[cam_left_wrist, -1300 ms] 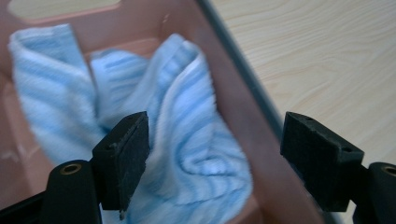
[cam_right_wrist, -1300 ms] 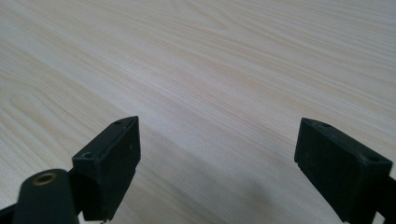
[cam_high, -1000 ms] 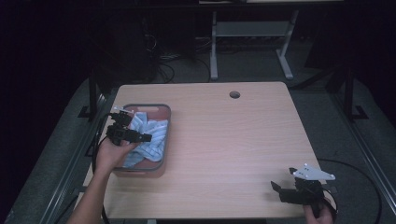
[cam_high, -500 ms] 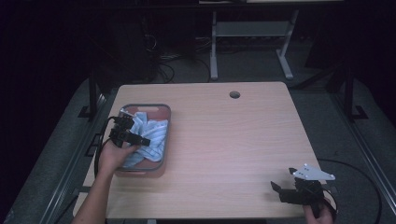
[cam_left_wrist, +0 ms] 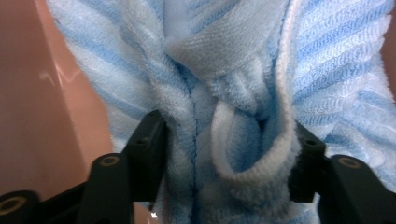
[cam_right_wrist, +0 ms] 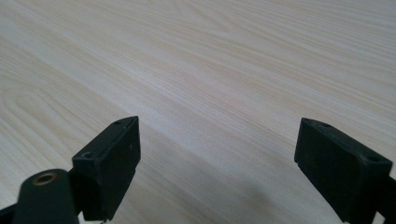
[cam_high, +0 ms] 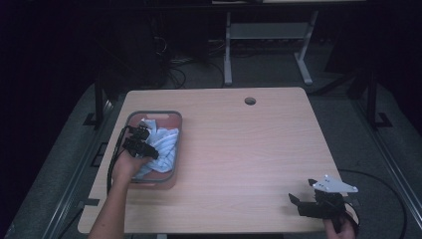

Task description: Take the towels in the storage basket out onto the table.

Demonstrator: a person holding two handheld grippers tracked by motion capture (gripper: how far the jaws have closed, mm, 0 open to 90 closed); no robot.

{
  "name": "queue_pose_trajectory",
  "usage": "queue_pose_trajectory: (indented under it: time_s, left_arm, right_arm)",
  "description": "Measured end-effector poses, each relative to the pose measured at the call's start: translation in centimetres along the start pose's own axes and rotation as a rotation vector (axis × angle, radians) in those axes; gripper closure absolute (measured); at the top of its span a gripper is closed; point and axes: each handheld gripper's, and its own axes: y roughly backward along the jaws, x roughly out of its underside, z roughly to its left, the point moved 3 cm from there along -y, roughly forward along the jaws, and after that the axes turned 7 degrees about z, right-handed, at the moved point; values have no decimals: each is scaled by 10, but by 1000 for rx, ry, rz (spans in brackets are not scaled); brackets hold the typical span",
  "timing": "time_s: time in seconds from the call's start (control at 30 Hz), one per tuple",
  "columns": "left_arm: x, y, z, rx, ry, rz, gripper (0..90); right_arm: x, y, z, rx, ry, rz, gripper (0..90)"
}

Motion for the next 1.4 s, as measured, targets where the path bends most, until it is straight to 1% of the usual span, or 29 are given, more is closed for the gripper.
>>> queue_pose_trajectory:
  time_s: [0.13, 0.2, 0.23, 0.37, 0.4, 0.43, 0.5, 0.57, 0.6, 0.67, 0.7, 0.8, 0.9, 0.97, 1.03, 1.2, 1.33, 1.4]
  left_arm:
    - [-1, -1, -5, -49, -9, 11, 521]
    - [-2, -1, -4, -52, -15, 14, 546]
    - [-1, -1, -4, -49, -10, 13, 559]
    - [0, 3, -2, -30, -18, 13, 627]
    - [1, 4, -2, -32, -18, 7, 635]
    - [2, 5, -3, -37, -25, 6, 641]
    - [4, 6, -4, -33, -30, -3, 647]
    - [6, 9, -3, -17, -27, -6, 652]
    - [8, 11, -3, 0, -32, -11, 653]
    - [9, 15, -4, 14, -34, -17, 659]
    - [11, 17, -4, 25, -34, -27, 659]
    - [15, 26, -1, 70, -20, -68, 659]
    - [19, 33, 2, 85, -4, -112, 659]
    - [21, 38, 3, 107, 11, -129, 659]
    - [23, 44, 5, 118, 16, -153, 659]
    - [24, 63, 6, 172, 19, -209, 659]
    - [21, 77, 5, 175, 12, -231, 658]
    - [20, 82, 5, 180, 17, -242, 658]
  right_arm:
    - [-1, 1, 2, -1, 5, -1, 138]
    - [-1, 1, 3, -3, 5, -5, 138]
    - [-1, 2, 3, -7, 6, -6, 138]
    - [0, 2, 2, -7, 5, -8, 138]
    - [0, 2, 1, -6, 3, -8, 138]
    - [0, 2, 1, -4, 2, -8, 138]
    - [0, 3, 1, 0, -6, -12, 138]
    - [0, 5, 0, 4, -13, -16, 138]
    - [0, 5, 0, 4, -15, -16, 138]
    - [0, 5, -1, 8, -20, -14, 138]
    - [0, 5, -1, 8, -22, -15, 138]
    - [0, 7, -2, 6, -34, -24, 138]
    - [0, 9, -3, 16, -39, -31, 138]
    - [-1, 9, -4, 12, -50, -35, 138]
    - [-1, 9, -4, 10, -47, -36, 138]
    - [-2, 9, -3, 13, -44, -35, 138]
    - [-2, 9, -3, 13, -39, -36, 138]
    - [-2, 9, -3, 14, -40, -36, 138]
